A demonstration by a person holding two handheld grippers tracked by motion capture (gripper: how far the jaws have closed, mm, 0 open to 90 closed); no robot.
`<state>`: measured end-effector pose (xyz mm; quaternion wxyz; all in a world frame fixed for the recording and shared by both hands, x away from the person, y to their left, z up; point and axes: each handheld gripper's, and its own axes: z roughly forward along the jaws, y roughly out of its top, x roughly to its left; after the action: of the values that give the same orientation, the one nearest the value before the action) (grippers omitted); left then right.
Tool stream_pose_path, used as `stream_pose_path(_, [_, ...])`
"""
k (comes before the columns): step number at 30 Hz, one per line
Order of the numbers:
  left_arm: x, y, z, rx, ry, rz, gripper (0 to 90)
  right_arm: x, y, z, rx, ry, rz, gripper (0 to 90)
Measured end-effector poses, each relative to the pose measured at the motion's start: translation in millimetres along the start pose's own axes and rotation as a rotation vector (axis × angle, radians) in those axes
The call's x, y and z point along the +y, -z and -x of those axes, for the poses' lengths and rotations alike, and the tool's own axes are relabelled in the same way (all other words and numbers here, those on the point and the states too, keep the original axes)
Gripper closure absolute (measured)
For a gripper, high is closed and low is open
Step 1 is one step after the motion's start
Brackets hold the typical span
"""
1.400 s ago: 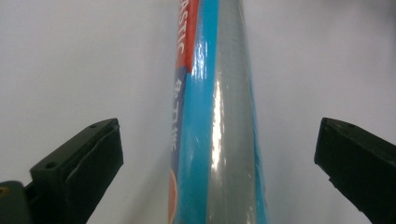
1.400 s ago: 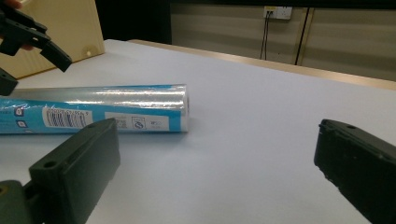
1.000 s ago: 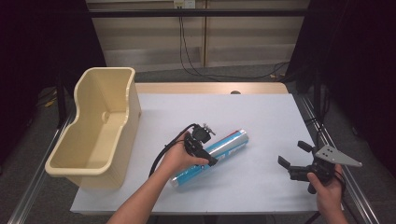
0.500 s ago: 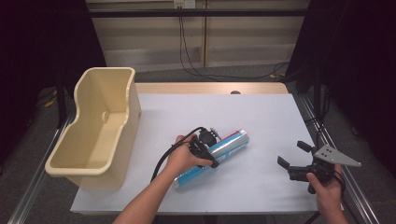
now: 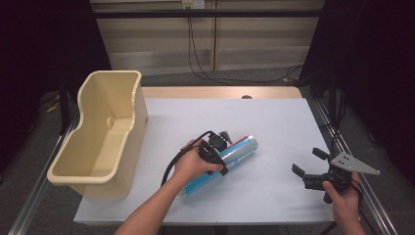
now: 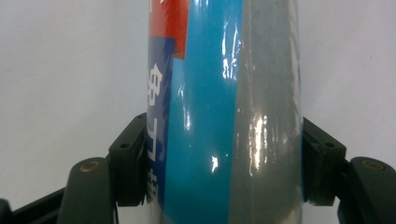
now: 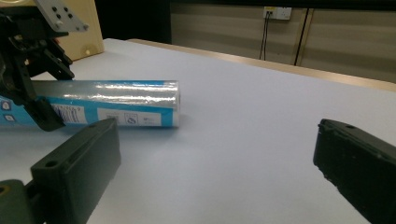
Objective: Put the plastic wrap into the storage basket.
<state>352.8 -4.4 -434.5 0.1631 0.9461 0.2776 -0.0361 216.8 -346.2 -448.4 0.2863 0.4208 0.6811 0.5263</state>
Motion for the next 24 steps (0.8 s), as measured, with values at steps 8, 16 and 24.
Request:
stream_pose_path(8, [-5.7, 39.9, -10.4, 0.021, 0.073, 0.012, 32.3, 0.3, -0.9, -0.8, 0.003, 0.003, -0.003, 0.1])
stream_pose_path(16, [-14.5, 91.5, -20.0, 0.057, 0.142, 0.039, 32.3, 0.3, -1.3, -1.2, 0.002, -0.001, -0.001, 0.1])
stream_pose_path(24, [-33.0, 145.4, -30.3, 0.073, 0.216, 0.077, 32.3, 0.6, -2.4, -2.0, 0.008, 0.0, 0.002, 0.1])
